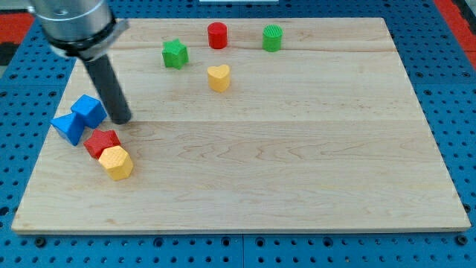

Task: Push the red star closer to yellow heart

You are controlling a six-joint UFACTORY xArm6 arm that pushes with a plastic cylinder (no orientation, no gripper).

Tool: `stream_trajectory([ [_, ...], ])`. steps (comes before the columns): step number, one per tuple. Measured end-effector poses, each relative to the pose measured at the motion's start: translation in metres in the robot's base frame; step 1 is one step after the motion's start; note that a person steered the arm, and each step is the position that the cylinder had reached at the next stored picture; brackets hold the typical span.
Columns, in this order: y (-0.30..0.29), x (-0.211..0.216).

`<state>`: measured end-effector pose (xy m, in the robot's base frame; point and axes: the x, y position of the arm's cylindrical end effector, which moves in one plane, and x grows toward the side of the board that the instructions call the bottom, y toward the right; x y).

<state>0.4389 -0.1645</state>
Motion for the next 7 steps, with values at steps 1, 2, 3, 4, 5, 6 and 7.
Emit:
stream_trajectory([
  [1, 0.065, 0.026],
  [2, 0.121, 0.058],
  [3, 0.129, 0.136],
  [4, 0.061, 0.18],
  [5, -0.024, 0.177],
  [6, -0.101, 0.151],
  [7, -0.123, 0.11],
])
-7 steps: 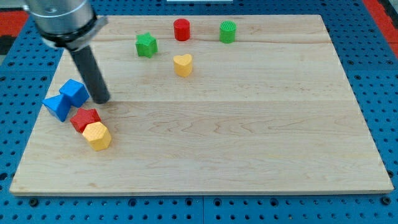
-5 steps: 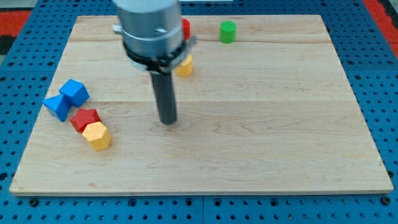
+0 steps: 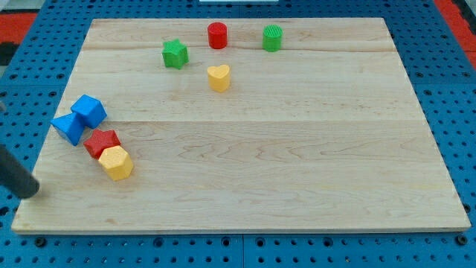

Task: Push the red star closer to yellow heart

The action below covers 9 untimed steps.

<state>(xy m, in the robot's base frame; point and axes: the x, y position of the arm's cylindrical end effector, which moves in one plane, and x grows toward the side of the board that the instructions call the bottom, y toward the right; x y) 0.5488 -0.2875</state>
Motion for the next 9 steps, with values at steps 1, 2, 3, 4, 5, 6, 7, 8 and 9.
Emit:
stream_trajectory([
  [1, 0.044, -0.039],
  [2, 0.11, -0.055],
  [3, 0.16, -0.063],
  [4, 0.172, -0.088],
  [5, 0.175, -0.111],
  [6, 0.187, -0.128],
  [7, 0.233, -0.132],
  [8, 0.254, -0.149],
  [9, 0.253, -0.162],
])
